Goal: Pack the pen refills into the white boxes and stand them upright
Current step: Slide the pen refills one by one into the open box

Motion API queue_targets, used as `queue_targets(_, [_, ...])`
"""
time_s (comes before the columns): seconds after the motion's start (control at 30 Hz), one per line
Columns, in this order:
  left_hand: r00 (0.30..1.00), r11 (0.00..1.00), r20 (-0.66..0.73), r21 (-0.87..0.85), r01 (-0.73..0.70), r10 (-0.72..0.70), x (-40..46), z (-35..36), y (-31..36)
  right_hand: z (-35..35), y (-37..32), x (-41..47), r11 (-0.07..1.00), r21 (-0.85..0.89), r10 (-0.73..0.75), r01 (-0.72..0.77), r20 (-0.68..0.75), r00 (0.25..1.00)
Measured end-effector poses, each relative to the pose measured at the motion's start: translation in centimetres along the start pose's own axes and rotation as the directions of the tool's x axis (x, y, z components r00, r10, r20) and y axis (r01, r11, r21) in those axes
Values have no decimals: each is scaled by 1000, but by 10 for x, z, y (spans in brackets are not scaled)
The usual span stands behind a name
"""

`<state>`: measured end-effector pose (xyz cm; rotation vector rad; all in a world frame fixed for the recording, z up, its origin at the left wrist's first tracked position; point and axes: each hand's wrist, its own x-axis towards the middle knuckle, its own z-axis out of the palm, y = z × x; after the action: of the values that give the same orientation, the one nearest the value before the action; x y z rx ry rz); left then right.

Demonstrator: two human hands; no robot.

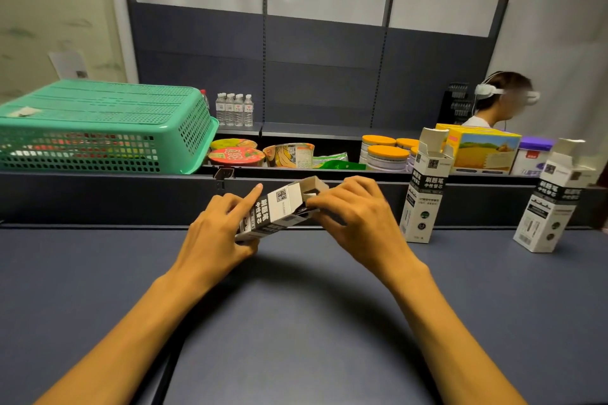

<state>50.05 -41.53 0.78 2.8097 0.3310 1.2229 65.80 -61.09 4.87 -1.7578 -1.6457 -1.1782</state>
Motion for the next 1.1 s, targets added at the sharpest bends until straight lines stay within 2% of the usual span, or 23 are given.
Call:
queue_targets(0.13, [1000,1000,-2,-5,2,-2,0,1,0,-7,6,-2,992,87,91,-89,-26,995])
queue_targets(0.4, [999,999,-5,9,-42,42,1,1,6,2,-12,4,987,160,1,-12,73,997])
queue_targets(0.6, [1000,1000,-10,14,-24,24,1,1,4,-8,-1,-2,914,348,179,-209,117,977])
queue_targets(0.9, [999,999,-4,2,-32,32,1,2,5,2,-9,-3,933,311,141,-180,146,979])
queue_targets(1.1, [999,999,2,-2,-39,39,0,2,6,4,-5,-4,869,414,202,-270,201,958])
